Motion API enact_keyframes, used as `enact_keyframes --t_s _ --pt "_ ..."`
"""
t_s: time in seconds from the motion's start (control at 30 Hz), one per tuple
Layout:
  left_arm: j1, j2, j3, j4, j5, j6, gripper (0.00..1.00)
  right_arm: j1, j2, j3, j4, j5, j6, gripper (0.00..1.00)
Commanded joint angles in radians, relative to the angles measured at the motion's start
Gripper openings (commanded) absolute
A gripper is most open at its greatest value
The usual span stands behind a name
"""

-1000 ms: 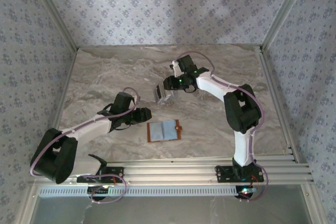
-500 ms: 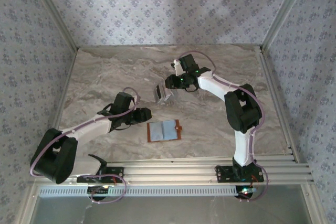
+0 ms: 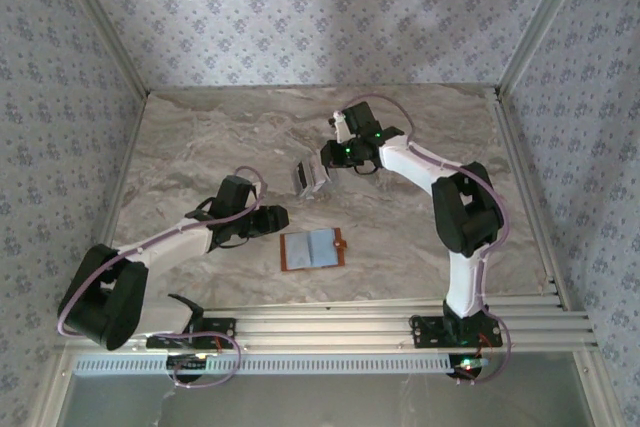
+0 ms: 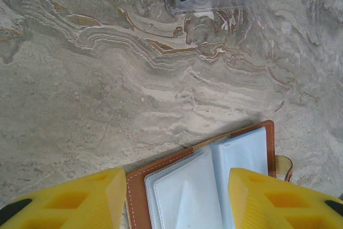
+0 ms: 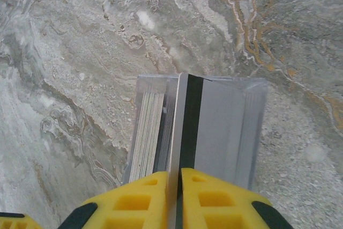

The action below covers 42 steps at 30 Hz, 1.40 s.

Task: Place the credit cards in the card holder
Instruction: Pick up the credit card from the storage box.

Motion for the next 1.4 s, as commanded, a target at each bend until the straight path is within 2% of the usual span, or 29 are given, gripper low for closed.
enact_keyframes --t_s 0.0,0.23,0.4,0.8,1.17,1.37 --pt "0.004 0.002 0.016 -0.007 0.0 0.018 0.53 0.0 -0.047 -0.01 -0.04 0.039 -0.019 0.12" --pt "0.004 -0.003 0.015 -0.013 -0.004 0.019 0.53 0.004 -0.066 -0.009 -0.083 0.155 -0.027 0.05" --pt "0.004 -0.005 0.017 -0.021 -0.013 0.023 0.53 0.007 -0.064 -0.004 -0.102 0.191 -0.027 0.0" --pt "0.004 -0.01 0.021 -0.038 -0.025 0.028 0.56 0.013 -0.129 -0.014 -0.129 0.334 -0.023 0.0" --pt "-0.001 -0.037 0.022 -0.061 -0.034 0.036 0.64 0.013 -0.221 -0.053 -0.135 0.356 -0.007 0.0" --pt "-0.03 -0.056 0.038 -0.106 -0.065 0.052 0.68 0.019 -0.343 -0.175 -0.096 0.334 0.016 0.0"
